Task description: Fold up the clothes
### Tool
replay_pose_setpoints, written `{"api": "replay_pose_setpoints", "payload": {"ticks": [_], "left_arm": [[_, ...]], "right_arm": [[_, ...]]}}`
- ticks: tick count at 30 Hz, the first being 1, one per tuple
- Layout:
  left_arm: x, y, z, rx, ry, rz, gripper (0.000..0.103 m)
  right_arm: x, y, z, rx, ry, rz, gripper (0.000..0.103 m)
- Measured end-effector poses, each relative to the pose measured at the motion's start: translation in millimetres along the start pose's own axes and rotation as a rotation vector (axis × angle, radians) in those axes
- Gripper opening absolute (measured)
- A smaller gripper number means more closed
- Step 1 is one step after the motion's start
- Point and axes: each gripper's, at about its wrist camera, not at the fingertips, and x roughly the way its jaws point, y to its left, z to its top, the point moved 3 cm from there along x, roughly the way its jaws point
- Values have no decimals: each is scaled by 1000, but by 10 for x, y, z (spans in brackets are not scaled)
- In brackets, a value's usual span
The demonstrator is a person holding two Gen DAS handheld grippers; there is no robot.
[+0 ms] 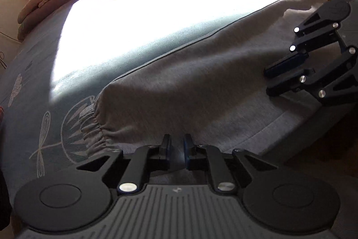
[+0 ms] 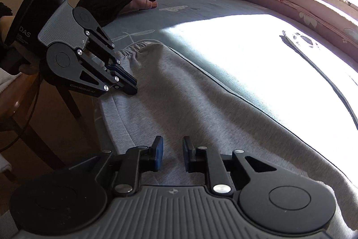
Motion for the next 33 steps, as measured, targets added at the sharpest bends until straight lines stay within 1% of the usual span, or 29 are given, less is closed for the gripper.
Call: {"api": "replay_pose_setpoints", "payload": {"ticks": [2,3,4,5,7,8,9,10,11,13,14,17,19,20,21,22,23,24,26,27,28,29,30,31,33], "left_arm": [[-94,42,-128,-34,7,-10,12],[-134,51,-167,-26,10,-12,13],[-174,61,-200,-21,13,-14,15],[-207,73,-197,-25,12,-15,15],[-294,91,-110,-50,-38,-26,16],[-322,105,-16,-72,-78,-43,18],[-340,117,75,-93,-115,-59,29],[-297,125,146,-107,-136,-65,46],[-247,128,216,-119,-155,-70,50],[-62,77,336,-132,-167,-73,51],[20,78,353,-149,-156,-75,51],[251,79,295,-204,-84,-83,50],[207,96,163,-227,-80,-92,52],[182,105,96,-237,-77,-95,53],[138,116,18,-237,-65,-87,55],[93,128,-59,-236,-54,-82,55],[37,145,-128,-228,-50,-89,55],[-17,160,-184,-221,-48,-95,55],[-99,168,-132,-210,-51,-76,55],[-140,172,-106,-205,-53,-66,54],[-177,173,-72,-200,-59,-60,54],[-195,155,6,-196,-88,-78,54],[-212,137,85,-193,-117,-95,57],[-220,118,164,-190,-143,-111,58],[-111,82,327,-196,-158,-133,58]], "right_arm": [[112,-23,-10,90,13,3,24],[109,-21,-21,158,12,61,27],[90,18,-34,177,4,86,44],[64,87,-55,151,5,105,49],[30,189,-35,109,34,163,54],[5,220,-21,99,46,193,53],[-13,204,7,116,53,230,52],[-56,170,23,140,40,245,52],[-112,130,40,164,18,240,52],[-207,26,40,189,-14,186,52],[-254,-26,39,201,-29,158,52],[-309,-303,-62,264,-35,45,52],[-279,-451,-147,296,-20,-34,52],[-236,-515,-196,327,0,-46,52],[-200,-552,-237,361,1,-26,55],[-188,-542,-242,378,-2,11,61],[-176,-531,-247,395,-6,48,64],[-163,-465,-226,388,2,90,67],[-147,-306,-183,335,21,152,67],[-151,-252,-170,307,31,163,66],[-198,-218,-163,274,15,139,66],[-245,-185,-156,241,0,114,67],[-283,-202,-161,230,-15,98,67],[-316,-242,-167,237,-21,88,67],[-410,-405,-183,272,-31,37,67]]}}
